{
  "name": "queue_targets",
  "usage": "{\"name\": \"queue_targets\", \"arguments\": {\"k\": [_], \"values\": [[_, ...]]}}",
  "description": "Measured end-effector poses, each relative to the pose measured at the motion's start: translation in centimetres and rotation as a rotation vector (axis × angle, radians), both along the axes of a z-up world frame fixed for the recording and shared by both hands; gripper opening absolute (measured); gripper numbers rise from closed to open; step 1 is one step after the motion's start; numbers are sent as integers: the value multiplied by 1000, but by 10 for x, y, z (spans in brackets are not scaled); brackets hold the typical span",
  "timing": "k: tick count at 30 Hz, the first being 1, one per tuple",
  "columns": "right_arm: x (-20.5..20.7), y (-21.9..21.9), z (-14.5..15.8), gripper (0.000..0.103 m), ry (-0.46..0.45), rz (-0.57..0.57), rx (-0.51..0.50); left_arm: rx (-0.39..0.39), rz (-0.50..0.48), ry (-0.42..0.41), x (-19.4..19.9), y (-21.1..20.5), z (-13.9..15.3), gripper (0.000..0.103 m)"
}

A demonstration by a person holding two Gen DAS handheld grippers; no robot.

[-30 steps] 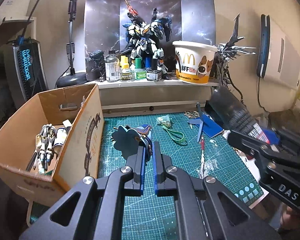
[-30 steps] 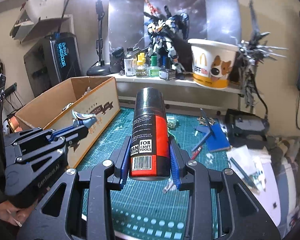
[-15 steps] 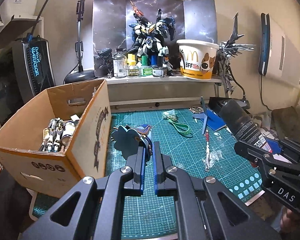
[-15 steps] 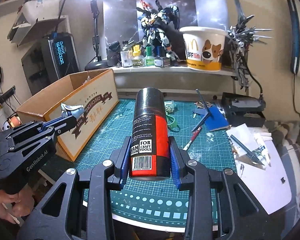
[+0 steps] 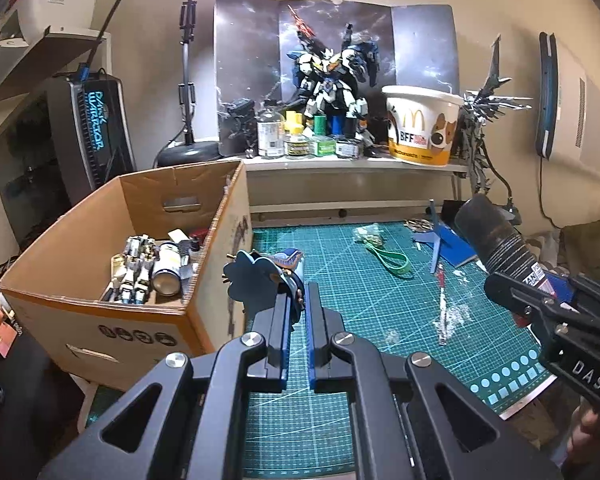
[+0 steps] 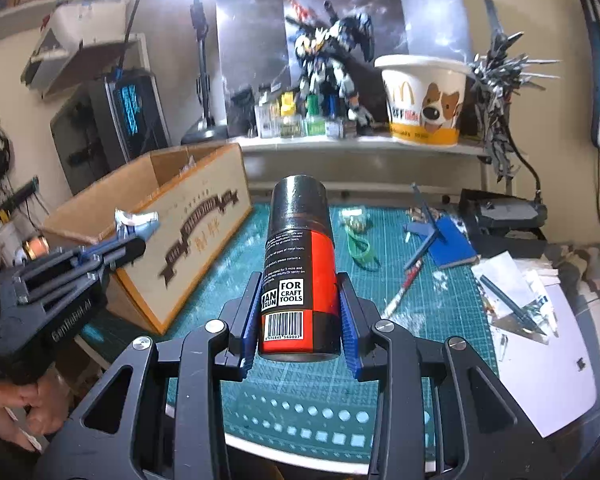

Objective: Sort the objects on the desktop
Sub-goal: 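Lift the spray can with the right gripper while the left gripper carries the flower part toward the box, then lower the spray can into the box and open the right gripper while the left gripper releases the flower part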

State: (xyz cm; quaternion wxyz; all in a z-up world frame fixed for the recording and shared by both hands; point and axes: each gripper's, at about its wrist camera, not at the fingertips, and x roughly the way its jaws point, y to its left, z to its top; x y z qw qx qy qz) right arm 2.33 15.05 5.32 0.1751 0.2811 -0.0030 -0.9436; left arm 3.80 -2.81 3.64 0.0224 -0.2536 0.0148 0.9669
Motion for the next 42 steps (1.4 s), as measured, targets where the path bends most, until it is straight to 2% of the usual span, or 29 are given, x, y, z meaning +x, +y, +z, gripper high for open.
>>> {"name": "queue_targets", "arguments": {"k": [11, 28, 42], "values": [[-1, -34, 6, 32, 9, 104, -50, 18, 49, 102, 21, -32, 16, 6], [9, -111, 13, 32, 48, 315, -58, 18, 238, 105, 47, -102, 18, 6], [22, -155, 18, 32, 58, 453, -76, 12, 354, 92, 65, -139, 18, 6]]}}
